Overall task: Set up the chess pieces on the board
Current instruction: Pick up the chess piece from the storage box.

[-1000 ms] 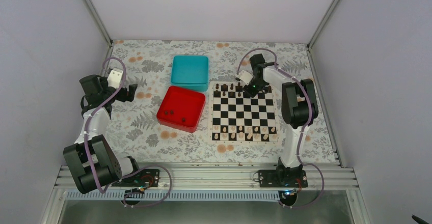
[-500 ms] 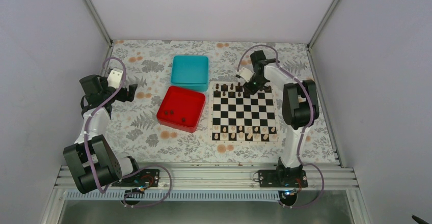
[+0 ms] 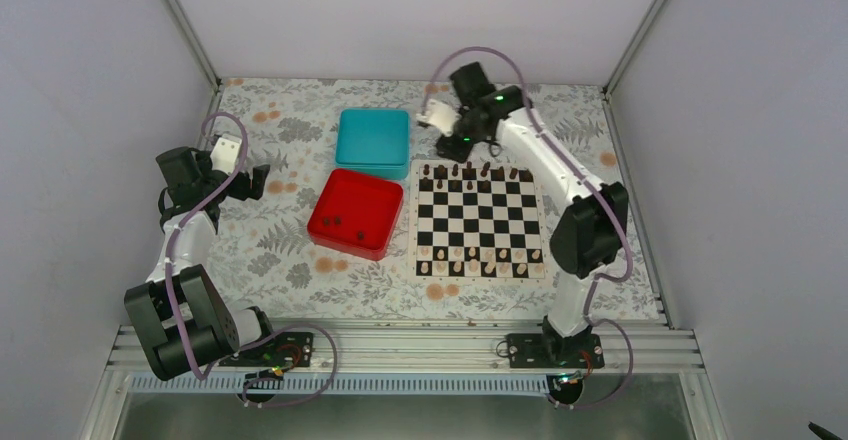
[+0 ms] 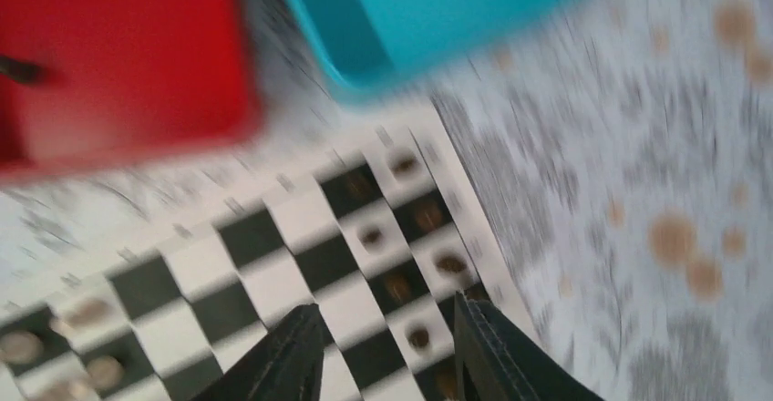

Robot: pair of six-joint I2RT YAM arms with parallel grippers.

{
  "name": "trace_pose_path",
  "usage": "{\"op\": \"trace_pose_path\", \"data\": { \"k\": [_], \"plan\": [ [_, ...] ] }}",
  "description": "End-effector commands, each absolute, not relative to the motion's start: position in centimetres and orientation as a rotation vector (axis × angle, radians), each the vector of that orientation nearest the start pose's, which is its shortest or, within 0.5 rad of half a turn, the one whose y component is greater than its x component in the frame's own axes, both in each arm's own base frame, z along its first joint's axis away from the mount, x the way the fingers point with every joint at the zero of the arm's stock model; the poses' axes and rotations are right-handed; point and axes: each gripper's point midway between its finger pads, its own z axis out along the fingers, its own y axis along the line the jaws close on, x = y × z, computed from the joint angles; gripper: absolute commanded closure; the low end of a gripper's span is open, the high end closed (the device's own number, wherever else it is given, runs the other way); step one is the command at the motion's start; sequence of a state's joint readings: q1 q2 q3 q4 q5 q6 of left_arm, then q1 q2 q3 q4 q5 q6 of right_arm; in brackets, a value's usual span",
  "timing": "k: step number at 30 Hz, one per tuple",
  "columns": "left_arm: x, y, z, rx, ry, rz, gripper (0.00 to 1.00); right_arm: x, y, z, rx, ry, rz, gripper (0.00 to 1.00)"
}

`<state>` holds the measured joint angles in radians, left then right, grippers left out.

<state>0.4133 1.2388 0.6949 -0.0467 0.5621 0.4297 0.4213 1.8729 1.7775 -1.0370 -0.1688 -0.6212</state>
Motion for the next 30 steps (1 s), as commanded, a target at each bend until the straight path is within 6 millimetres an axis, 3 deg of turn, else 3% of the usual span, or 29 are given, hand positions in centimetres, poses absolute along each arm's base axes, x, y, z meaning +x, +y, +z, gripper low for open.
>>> {"op": "trace_pose_path", "data": {
  "k": [1, 6, 11, 15, 19, 24, 30],
  "plan": [
    [36.4, 5.7, 17.0, 0.349, 2.019, -0.114, 0.00, 36.9, 29.6, 21.7, -1.522, 2.091, 0.247, 0.60],
    [36.5, 5.7, 16.8, 0.356, 2.029, -0.120, 0.00, 36.2, 38.2, 20.8, -1.628, 1.915, 0.293, 0.59],
    [36.4, 5.7, 16.7, 0.361, 2.032, -0.113, 0.00, 36.8, 43.6, 17.6, -1.654, 1.826, 0.313, 0.57],
    [36.4, 5.8, 16.4, 0.361, 2.037, -0.109, 0.00, 36.5, 45.8, 14.0, -1.711, 1.826, 0.347, 0.56],
    [36.5, 5.7, 16.0, 0.365, 2.042, -0.126, 0.00, 34.9, 47.3, 10.6, -1.793, 1.821, 0.371, 0.54],
    [36.5, 5.5, 15.9, 0.368, 2.044, -0.138, 0.00, 33.2, 48.6, 8.4, -1.865, 1.800, 0.391, 0.50],
    [36.4, 5.5, 15.9, 0.369, 2.043, -0.136, 0.00, 32.6, 49.7, 6.3, -1.914, 1.802, 0.403, 0.48]
  ]
}}
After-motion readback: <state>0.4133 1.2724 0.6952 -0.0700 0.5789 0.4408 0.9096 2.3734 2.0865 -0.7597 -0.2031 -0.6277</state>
